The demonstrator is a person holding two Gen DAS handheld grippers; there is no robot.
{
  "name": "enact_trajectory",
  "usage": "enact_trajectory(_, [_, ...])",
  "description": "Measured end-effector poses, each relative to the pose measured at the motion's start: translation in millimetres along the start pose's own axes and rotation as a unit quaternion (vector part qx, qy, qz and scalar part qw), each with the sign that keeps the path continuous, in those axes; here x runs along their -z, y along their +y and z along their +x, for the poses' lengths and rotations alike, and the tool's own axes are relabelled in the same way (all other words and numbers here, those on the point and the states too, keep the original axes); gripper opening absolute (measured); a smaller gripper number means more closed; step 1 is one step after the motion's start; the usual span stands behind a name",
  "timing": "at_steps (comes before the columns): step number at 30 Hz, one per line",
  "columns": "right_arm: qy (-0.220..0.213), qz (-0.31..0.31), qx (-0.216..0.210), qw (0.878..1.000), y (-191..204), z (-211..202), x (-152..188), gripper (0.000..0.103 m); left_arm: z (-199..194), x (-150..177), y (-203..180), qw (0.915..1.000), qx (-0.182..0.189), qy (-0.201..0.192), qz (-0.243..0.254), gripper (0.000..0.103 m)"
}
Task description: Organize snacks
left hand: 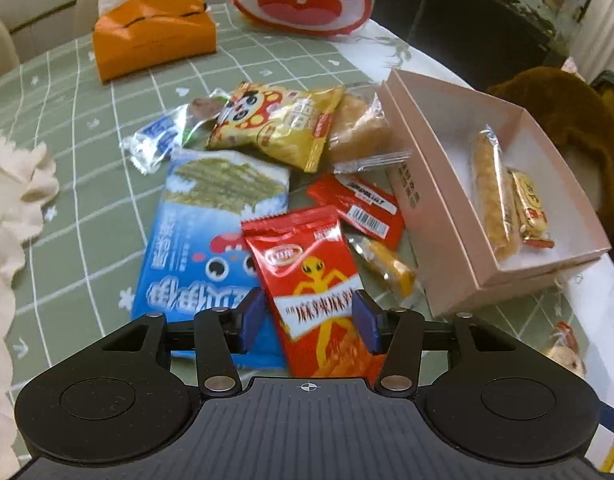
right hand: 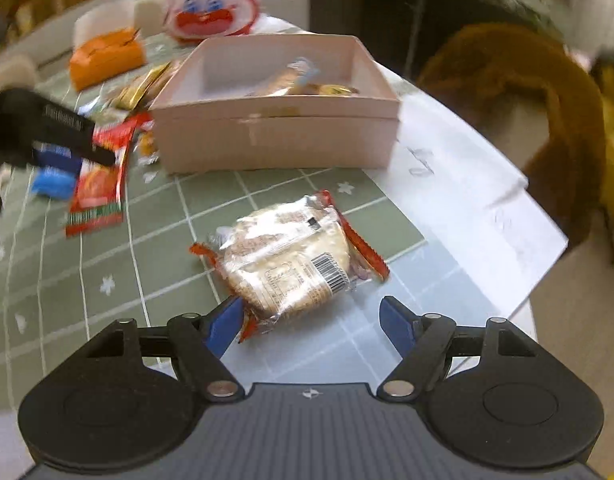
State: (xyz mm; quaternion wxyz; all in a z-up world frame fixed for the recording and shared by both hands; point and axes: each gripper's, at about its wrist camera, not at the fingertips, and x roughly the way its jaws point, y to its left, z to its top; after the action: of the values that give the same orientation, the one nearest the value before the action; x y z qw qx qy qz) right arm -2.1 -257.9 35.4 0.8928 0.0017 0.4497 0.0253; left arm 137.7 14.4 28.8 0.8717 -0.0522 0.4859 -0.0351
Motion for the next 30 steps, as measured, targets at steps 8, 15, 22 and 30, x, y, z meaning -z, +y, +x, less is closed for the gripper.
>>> enact_trajectory(8, [-0.032, 0.043, -0.026, 0.998, -0.1, -0.9, -8.5, 0.075, -9.6, 20.5, -17.9, 0.9975, 0.002, 0.008, 0.07, 0.048])
enact_trajectory(15, [-0.044, 0.069, -0.035, 0.996, 3.2, 22.2, -36.6, 0.076, -38.5, 70.6, -23.1, 0.9945, 0.067, 0.027, 0.076, 0.034])
enact_trajectory(22, [-0.028, -0.015, -0.061, 0.998, 19.4, 33.0, -46.1, 0.075, -40.0, 76.7, -29.5, 0.993, 0.086, 0.044, 0.068, 0.034])
enact_trajectory(30, [-0.031, -0.062, -0.053, 0.996, 7.6, 6.4, -5.0, 0.075, -36.2, 76.8, -34.0, 0.9916, 0.106, 0.048, 0.055, 0.035])
